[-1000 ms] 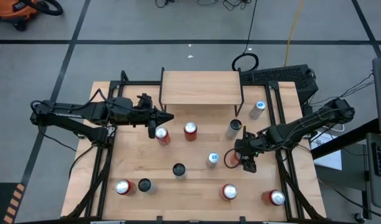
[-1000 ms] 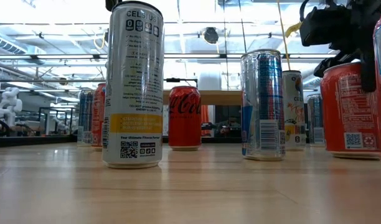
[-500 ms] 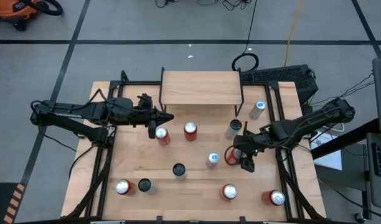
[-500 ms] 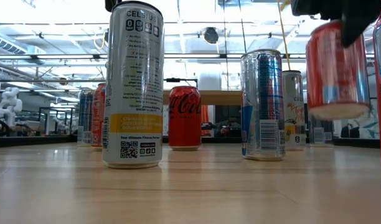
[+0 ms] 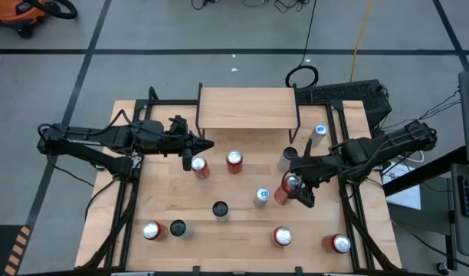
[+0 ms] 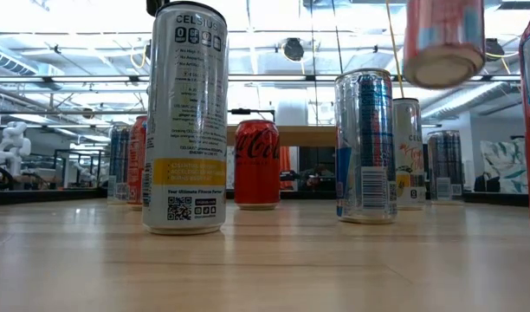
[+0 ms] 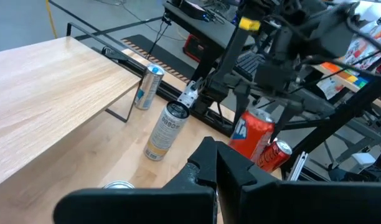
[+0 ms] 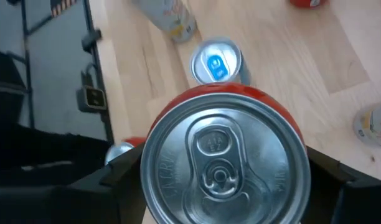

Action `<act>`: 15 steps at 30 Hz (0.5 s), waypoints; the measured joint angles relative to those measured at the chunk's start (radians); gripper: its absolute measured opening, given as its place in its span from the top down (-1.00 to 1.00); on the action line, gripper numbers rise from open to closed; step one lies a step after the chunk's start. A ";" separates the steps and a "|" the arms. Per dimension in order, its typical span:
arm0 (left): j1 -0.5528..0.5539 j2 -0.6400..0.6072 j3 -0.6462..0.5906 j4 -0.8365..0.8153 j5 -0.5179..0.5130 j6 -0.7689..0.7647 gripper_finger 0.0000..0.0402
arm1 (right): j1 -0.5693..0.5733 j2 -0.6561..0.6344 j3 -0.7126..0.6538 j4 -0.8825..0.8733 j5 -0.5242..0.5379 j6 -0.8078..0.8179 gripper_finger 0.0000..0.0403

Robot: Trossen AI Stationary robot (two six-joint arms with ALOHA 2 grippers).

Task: Place canned beverage on shelf
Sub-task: Put the middle red soda can on the shelf

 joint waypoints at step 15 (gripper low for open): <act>0.000 0.020 -0.001 -0.030 0.018 0.051 0.68 | -0.001 0.003 0.110 0.167 0.003 0.100 -0.36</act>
